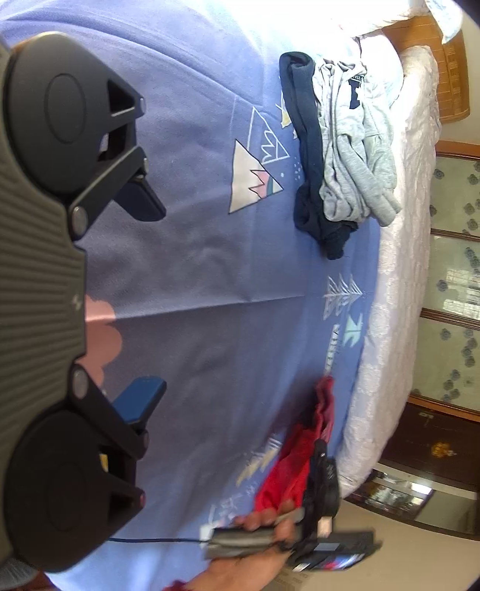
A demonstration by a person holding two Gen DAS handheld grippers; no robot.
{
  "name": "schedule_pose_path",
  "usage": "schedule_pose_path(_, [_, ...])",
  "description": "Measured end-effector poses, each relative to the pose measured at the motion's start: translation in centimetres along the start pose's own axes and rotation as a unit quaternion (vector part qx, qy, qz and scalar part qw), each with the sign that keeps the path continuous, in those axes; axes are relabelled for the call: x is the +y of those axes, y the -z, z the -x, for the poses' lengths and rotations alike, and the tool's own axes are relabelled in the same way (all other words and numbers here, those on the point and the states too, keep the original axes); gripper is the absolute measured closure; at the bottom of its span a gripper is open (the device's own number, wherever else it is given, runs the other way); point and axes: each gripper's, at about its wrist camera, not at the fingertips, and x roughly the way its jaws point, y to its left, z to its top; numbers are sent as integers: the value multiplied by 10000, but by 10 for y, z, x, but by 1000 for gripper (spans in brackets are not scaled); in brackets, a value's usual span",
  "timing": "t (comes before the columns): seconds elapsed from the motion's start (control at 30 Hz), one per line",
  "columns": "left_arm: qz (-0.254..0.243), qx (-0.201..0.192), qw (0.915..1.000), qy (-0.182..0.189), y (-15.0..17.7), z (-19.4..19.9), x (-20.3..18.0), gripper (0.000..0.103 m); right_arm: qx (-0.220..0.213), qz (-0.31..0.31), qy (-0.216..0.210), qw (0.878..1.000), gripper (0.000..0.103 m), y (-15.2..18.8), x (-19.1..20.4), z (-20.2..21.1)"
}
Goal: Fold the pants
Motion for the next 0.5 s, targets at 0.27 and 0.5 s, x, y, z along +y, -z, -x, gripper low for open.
schedule_pose_path(0.27, [1289, -88, 9822, 1366, -9, 26, 30, 8, 91, -132, -1780, 9839, 93, 48, 63, 141])
schedule_pose_path(0.5, [1336, 381, 9795, 1461, 3, 11, 22, 7, 357, 202, -3259, 9445, 101, 123, 149, 206])
